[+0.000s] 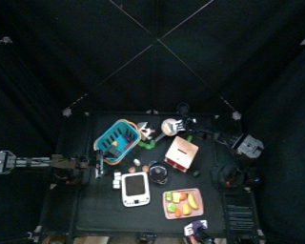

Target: Place pan to top of table

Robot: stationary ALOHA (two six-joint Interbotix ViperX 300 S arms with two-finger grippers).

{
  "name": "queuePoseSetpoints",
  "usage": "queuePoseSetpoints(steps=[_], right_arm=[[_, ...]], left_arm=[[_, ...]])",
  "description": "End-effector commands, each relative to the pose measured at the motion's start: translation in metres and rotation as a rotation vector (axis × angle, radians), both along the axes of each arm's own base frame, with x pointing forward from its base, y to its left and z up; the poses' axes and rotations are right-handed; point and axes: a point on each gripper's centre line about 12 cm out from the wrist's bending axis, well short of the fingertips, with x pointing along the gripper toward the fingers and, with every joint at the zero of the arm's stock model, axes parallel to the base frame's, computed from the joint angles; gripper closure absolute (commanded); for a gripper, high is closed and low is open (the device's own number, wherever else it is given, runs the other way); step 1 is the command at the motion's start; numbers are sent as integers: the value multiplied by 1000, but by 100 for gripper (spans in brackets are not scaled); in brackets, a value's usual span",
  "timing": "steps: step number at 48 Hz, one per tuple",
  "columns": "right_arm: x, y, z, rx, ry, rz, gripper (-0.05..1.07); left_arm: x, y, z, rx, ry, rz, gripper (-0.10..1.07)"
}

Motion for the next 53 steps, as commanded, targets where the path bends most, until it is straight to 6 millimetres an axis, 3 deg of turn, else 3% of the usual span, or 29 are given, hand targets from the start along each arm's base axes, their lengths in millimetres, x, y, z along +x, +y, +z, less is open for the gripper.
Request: queuePoseSetpoints(steps=[1,20,25,42,53], right_arm=[[5,-4,12,-28,-35,4,76],[12,5,-3,1,-8,29,73],[11,9,-6,10,2,34,68],[7,14,-6,20,24,30,30],[5,16,8,3,26,25,27]], left_arm=[[3,0,5,0,-13,-3,-5],[3,0,5,0,-13,-3,-5],[3,0,5,0,-13,-3,-5],[3,0,5,0,-13,-3,-5],[2,0,5,0,-15,-3,-5]])
